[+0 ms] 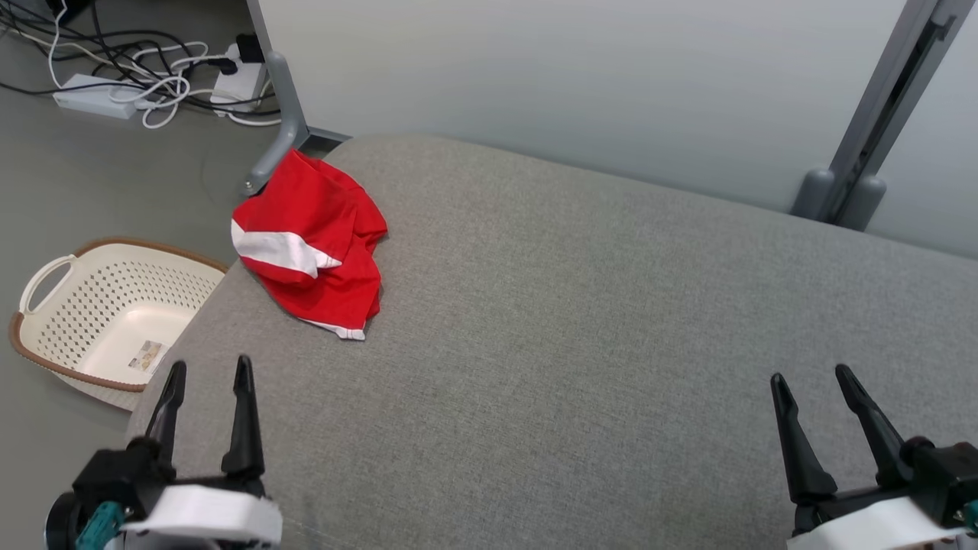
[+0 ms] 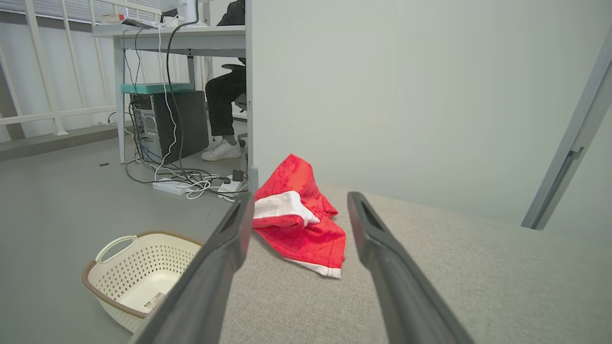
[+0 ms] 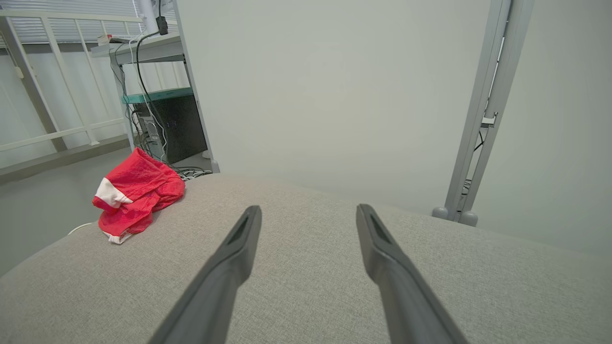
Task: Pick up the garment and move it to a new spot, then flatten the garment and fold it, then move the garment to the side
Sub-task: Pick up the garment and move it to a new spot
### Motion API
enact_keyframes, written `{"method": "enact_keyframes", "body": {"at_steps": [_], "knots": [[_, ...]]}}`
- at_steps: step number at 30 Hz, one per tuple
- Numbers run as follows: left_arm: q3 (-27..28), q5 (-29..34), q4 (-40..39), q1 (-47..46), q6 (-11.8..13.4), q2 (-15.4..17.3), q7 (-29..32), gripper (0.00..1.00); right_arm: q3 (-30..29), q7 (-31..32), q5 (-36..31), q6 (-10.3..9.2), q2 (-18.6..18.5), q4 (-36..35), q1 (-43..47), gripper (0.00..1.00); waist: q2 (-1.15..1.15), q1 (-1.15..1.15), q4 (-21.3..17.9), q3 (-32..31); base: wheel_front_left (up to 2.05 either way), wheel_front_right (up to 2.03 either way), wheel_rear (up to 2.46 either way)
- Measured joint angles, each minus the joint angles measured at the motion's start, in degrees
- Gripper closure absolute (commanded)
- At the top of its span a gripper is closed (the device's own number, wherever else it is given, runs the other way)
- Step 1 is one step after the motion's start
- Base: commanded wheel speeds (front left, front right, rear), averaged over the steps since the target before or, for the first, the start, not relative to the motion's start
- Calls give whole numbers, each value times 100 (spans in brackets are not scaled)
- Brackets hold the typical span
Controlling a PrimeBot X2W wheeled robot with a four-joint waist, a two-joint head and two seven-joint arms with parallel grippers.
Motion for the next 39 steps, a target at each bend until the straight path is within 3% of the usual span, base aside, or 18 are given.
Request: {"method": "enact_keyframes", "body": {"at_steps": [6,10,22,30,31,32,36,39], "knots": [[-11,-38,126,-733,-83,-103,-59,0,86,135,-33,0,-82,-198,-281,0,0,0,-114,323,0,0,0],[208,-143,661,-1614,-246,-53,-102,0,159,249,-36,0,-245,-367,-612,0,0,0,-383,791,0,0,0],[740,-659,3613,-3376,-577,457,-15,0,241,225,31,0,-467,-464,-1213,0,0,0,-1216,2045,0,0,0],[970,-873,4991,-3979,-587,688,15,0,219,145,69,0,-492,-396,-1405,0,0,0,-1570,2605,0,0,0],[965,-881,5094,-4035,-595,700,13,35,205,143,98,0,-488,-371,-1410,0,0,0,-1587,2629,0,0,0],[960,-879,5153,-4073,-613,710,-2,100,199,138,112,0,-486,-354,-1419,0,0,0,-1589,2634,0,0,0],[977,-766,5064,-4144,-637,858,-102,100,187,123,115,0,-467,-296,-1424,0,0,0,-1559,2546,0,0,0],[1101,-598,4443,-4114,-579,879,-118,100,152,101,120,0,-445,-244,-1418,0,0,0,-1531,2417,0,0,0]]}}
